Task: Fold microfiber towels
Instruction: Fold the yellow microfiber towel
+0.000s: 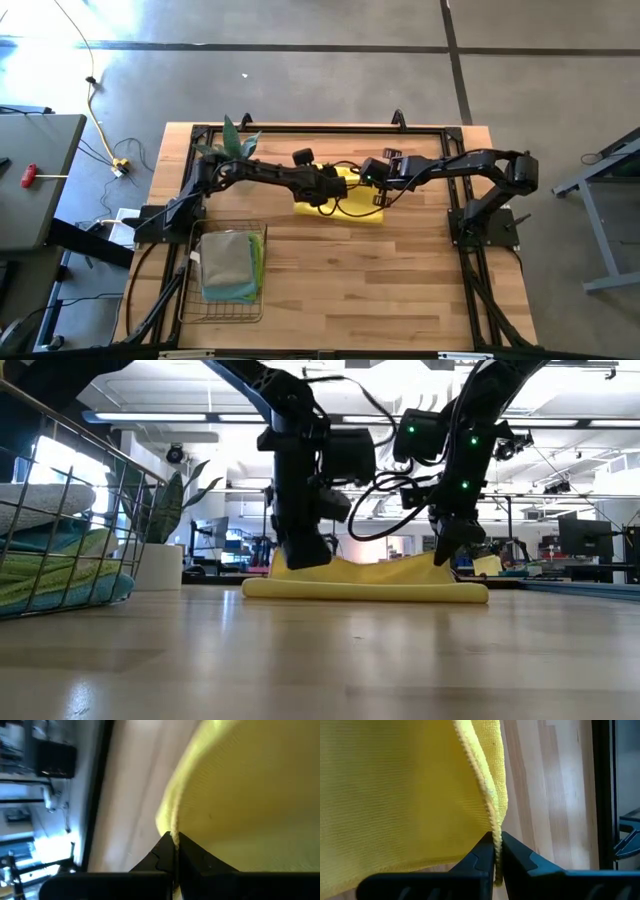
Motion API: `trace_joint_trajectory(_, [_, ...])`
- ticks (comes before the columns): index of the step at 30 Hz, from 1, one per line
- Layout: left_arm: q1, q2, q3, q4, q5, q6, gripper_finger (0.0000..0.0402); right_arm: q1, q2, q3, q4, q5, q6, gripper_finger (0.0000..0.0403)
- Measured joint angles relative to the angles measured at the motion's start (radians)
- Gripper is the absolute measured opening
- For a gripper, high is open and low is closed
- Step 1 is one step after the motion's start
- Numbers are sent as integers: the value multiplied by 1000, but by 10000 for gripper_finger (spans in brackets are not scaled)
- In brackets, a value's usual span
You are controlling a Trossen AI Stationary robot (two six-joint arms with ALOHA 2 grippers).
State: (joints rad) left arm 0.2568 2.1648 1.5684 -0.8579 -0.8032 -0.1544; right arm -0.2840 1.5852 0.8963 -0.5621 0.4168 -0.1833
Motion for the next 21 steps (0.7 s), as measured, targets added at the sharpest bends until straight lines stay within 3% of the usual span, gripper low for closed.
trace_joint_trajectory(4, [6,19,-1,1,34,16,10,0,0,0,-6,-5,-8,34])
trace_joint_trajectory(8, [3,23,0,7,21,81,40,1,0,0,-10,31,-26,82])
trace_joint_trajectory(12, [2,27,-1,2,-118,56,81,0,-1,-1,-10,166,-11,132])
trace_joint_trajectory(14, [2,27,-1,3,-193,3,99,0,-1,-1,-10,173,13,146])
trace_joint_trajectory(18, [3,27,-1,-4,-188,-17,117,1,-1,-1,-8,-5,89,152])
trace_joint_trajectory(21, [-2,20,-1,-18,-68,-3,119,5,-1,-1,1,-171,140,149])
